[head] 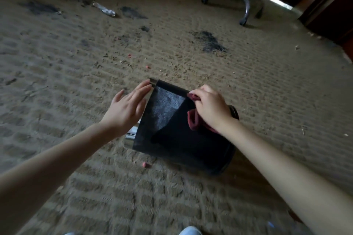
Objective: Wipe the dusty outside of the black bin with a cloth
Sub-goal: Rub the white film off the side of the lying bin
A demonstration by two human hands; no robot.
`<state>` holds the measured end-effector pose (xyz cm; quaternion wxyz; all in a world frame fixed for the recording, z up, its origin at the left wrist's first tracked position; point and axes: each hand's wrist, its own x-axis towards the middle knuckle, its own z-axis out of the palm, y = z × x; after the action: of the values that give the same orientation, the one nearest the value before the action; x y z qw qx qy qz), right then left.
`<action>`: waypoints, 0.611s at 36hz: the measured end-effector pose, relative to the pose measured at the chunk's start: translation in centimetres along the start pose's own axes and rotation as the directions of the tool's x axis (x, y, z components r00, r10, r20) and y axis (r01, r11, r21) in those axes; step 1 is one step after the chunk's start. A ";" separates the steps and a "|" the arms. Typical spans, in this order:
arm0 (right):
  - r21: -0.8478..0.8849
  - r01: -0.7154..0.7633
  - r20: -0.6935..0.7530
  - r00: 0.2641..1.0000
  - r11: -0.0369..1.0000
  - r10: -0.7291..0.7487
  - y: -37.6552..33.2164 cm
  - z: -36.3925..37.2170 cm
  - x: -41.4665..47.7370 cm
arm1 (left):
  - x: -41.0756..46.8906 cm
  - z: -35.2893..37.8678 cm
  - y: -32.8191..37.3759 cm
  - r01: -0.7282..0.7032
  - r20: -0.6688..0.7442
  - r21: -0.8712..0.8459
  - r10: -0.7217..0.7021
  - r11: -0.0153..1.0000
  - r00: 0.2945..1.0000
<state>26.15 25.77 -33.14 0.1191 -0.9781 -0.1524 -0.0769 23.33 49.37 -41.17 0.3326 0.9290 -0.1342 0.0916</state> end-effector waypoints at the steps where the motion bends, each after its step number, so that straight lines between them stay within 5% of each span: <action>1: 0.008 0.027 0.007 1.000 1.000 -0.027 -0.6 0.4 -0.5 | -0.1 -0.1 0.0 -0.005 0.005 0.009 0.005 1.000 1.000; 7: -0.047 0.316 -0.034 0.948 0.948 -0.318 -3.4 1.7 -6.4 | -0.3 -0.3 -0.1 -0.027 0.013 0.050 0.026 0.998 1.000; 11: -0.111 0.560 0.232 0.818 0.821 -0.526 -4.7 4.1 -11.4 | 0.3 -0.3 0.1 0.003 0.017 0.058 -0.004 0.998 1.000; 17: -0.019 0.372 -0.137 0.918 0.928 -0.371 -2.4 -0.1 -5.8 | -0.2 0.2 0.0 -0.024 -0.011 0.006 0.024 1.000 1.000; 22: 0.055 0.011 -0.027 1.000 0.998 -0.009 -0.2 -1.0 1.1 | -0.2 -0.1 0.2 -0.026 -0.007 0.010 0.026 1.000 1.000</action>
<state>27.02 25.96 -31.90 0.1477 -0.9726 -0.1577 -0.0862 23.05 49.28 -41.03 0.3274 0.9283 -0.1448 0.1001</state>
